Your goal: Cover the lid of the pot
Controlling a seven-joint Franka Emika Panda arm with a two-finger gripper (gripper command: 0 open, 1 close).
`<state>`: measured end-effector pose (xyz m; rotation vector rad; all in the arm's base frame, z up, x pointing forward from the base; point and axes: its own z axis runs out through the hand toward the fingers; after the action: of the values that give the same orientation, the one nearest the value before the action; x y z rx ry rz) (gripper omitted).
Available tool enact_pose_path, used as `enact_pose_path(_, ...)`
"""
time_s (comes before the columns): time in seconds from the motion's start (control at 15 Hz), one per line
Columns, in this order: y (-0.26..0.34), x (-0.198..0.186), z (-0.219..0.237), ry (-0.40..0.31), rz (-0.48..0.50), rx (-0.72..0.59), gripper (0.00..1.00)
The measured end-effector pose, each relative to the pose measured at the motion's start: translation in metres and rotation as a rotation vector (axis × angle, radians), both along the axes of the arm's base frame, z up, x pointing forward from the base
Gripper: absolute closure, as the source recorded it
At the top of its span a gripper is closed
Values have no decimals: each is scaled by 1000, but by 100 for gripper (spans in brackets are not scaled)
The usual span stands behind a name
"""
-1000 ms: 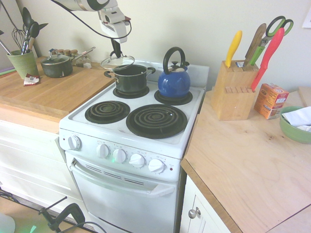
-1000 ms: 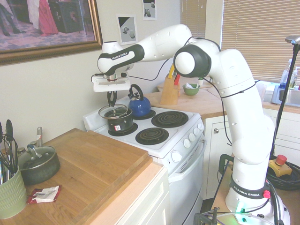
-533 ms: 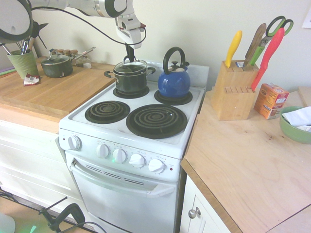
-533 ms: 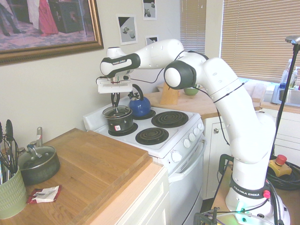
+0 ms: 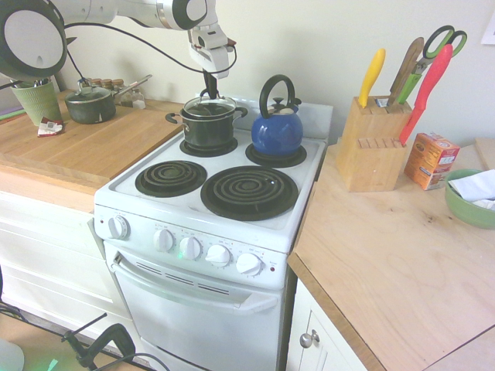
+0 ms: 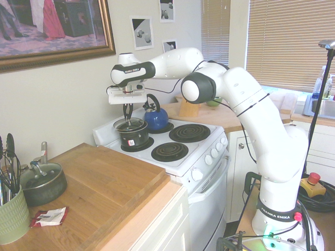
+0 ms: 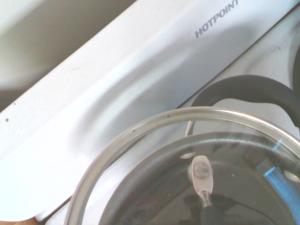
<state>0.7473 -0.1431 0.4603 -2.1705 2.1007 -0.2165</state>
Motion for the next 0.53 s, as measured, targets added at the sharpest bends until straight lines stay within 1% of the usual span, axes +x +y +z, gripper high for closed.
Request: enact_pose_path(0.53, 5, -8, 0, 17, 13, -28, 100)
